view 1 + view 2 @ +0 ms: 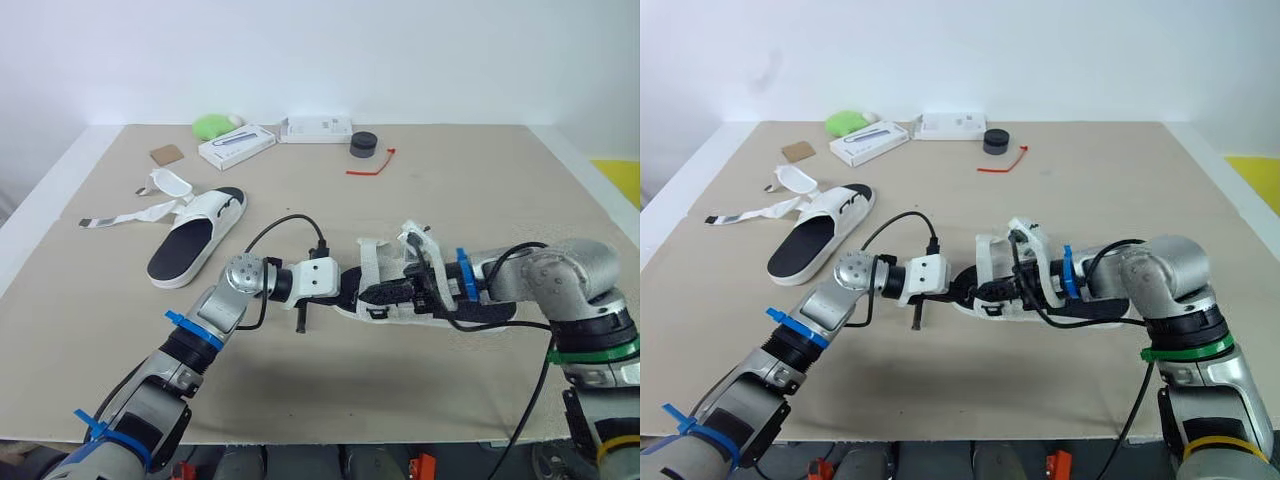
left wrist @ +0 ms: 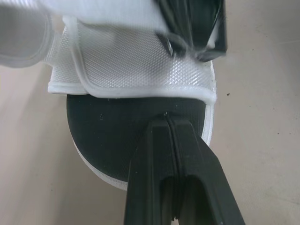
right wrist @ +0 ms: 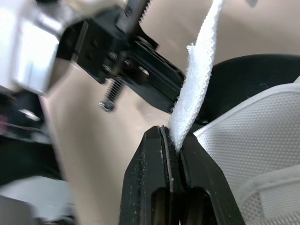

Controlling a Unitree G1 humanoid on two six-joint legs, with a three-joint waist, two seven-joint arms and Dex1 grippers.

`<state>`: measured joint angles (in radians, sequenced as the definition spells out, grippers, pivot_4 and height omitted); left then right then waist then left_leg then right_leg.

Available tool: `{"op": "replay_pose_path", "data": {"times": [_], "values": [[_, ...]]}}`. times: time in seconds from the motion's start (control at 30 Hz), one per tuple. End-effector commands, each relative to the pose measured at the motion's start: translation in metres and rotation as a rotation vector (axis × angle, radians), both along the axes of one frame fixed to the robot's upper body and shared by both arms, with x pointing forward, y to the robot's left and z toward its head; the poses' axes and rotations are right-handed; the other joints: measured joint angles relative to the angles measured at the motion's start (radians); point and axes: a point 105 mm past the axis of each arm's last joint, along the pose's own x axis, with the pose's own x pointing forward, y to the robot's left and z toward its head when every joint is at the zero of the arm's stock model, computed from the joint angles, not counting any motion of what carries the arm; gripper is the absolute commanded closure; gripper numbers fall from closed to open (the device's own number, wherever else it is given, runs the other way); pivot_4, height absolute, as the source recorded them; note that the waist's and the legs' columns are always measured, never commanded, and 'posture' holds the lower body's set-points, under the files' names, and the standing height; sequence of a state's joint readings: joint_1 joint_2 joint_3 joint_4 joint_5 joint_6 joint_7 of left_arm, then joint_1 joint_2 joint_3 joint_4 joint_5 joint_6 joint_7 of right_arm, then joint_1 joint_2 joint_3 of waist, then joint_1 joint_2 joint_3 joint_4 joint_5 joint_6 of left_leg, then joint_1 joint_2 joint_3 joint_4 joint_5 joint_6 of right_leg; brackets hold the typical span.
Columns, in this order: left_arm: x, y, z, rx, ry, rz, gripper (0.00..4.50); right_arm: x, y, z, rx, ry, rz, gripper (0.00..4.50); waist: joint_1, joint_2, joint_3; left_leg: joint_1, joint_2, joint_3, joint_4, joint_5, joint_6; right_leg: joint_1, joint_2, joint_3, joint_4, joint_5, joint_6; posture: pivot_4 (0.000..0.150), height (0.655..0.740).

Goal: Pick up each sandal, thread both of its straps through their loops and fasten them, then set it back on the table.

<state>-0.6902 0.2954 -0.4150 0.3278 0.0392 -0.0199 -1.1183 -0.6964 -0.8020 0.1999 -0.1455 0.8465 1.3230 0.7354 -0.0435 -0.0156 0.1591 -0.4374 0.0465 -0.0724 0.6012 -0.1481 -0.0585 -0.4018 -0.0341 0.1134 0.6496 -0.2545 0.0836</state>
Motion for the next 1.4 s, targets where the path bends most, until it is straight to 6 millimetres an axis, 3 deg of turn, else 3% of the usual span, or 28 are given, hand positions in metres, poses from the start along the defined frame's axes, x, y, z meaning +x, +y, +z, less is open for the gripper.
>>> {"op": "replay_pose_path", "data": {"times": [0.03,0.23,0.27,0.3,0.33,0.43,0.47,0.6,0.8,0.93,1.13,1.4], "values": [[-0.009,0.005,-0.033,0.105,0.093,0.003,4.50,-0.010,-0.004,-0.024,-0.160,-0.049,0.090,4.45,-0.001,-0.001,-0.001,0.000,0.000,0.000,0.000,0.000,0.000,0.000,0.000,0.000,0.000,0.000,0.000,0.150,0.7400],[-0.009,0.004,-0.034,0.104,0.096,0.001,4.50,-0.010,-0.014,-0.023,-0.241,-0.123,0.153,4.45,0.001,-0.006,-0.005,0.001,0.000,0.000,0.000,0.000,0.000,0.001,0.000,0.000,0.000,0.000,0.000,0.150,0.7400],[-0.009,0.004,-0.034,0.102,0.095,0.000,4.50,-0.012,-0.017,-0.020,-0.240,-0.129,0.176,4.13,0.001,-0.006,-0.005,0.001,0.000,0.000,0.000,0.000,0.000,0.001,0.000,0.000,-0.001,0.000,0.000,0.150,0.7400],[-0.009,0.003,-0.034,0.101,0.094,0.000,4.50,-0.013,-0.019,-0.015,-0.233,-0.130,0.190,4.13,0.001,-0.006,-0.005,0.001,0.000,0.000,0.000,0.000,0.000,0.001,0.000,0.000,-0.001,0.000,0.000,0.150,0.7400],[-0.009,0.002,-0.034,0.100,0.094,0.000,4.50,-0.014,-0.020,-0.011,-0.219,-0.123,0.192,3.71,0.001,-0.006,-0.005,0.001,0.000,0.000,0.000,0.000,0.000,0.002,-0.001,0.000,-0.001,0.000,0.000,0.150,0.7400],[-0.009,0.002,-0.034,0.099,0.093,0.000,4.50,-0.012,-0.025,0.003,-0.168,-0.102,0.165,3.04,0.009,-0.006,-0.005,0.000,-0.001,0.000,0.000,-0.001,-0.001,0.002,-0.001,0.000,-0.002,0.000,0.000,0.150,0.7400],[-0.009,0.002,-0.034,0.099,0.093,0.000,4.50,-0.009,-0.028,0.010,-0.141,-0.095,0.143,2.22,0.010,-0.006,-0.005,0.000,-0.001,0.000,0.000,-0.001,-0.001,0.002,-0.001,0.000,-0.002,0.000,0.000,0.150,0.7400],[-0.008,0.002,-0.035,0.100,0.093,0.001,4.50,-0.006,-0.041,0.048,-0.014,-0.120,0.097,2.21,0.011,-0.006,-0.004,0.000,-0.001,0.000,0.001,-0.001,-0.001,0.002,-0.001,0.000,-0.002,0.000,0.001,0.150,0.7400],[-0.008,0.000,-0.035,0.097,0.090,0.003,4.50,-0.032,-0.049,0.069,0.062,-0.133,0.147,2.21,0.013,-0.006,-0.004,0.001,0.000,0.000,0.001,-0.001,-0.001,0.001,-0.001,0.000,-0.002,0.000,0.000,0.150,0.7400],[-0.008,0.000,-0.035,0.094,0.090,0.003,4.50,-0.051,-0.043,0.057,0.025,-0.184,0.192,2.21,0.016,-0.006,-0.004,0.000,0.000,0.000,0.001,-0.001,-0.001,0.001,-0.001,0.000,-0.002,0.000,0.000,0.150,0.7400],[-0.008,-0.001,-0.036,0.091,0.092,0.003,4.50,-0.053,-0.036,0.016,-0.195,-0.336,0.150,2.21,0.016,-0.006,-0.004,0.000,0.000,0.001,0.002,-0.001,-0.002,0.001,-0.001,0.000,-0.002,0.001,0.001,0.150,0.7400],[-0.008,0.000,-0.036,0.096,0.088,-0.005,4.50,-0.047,-0.034,0.015,-0.288,-0.461,0.068,2.21,0.016,-0.006,-0.004,0.000,0.000,0.001,0.002,-0.001,-0.002,0.001,-0.002,0.000,-0.002,0.001,0.001,0.150,0.7400]]}}
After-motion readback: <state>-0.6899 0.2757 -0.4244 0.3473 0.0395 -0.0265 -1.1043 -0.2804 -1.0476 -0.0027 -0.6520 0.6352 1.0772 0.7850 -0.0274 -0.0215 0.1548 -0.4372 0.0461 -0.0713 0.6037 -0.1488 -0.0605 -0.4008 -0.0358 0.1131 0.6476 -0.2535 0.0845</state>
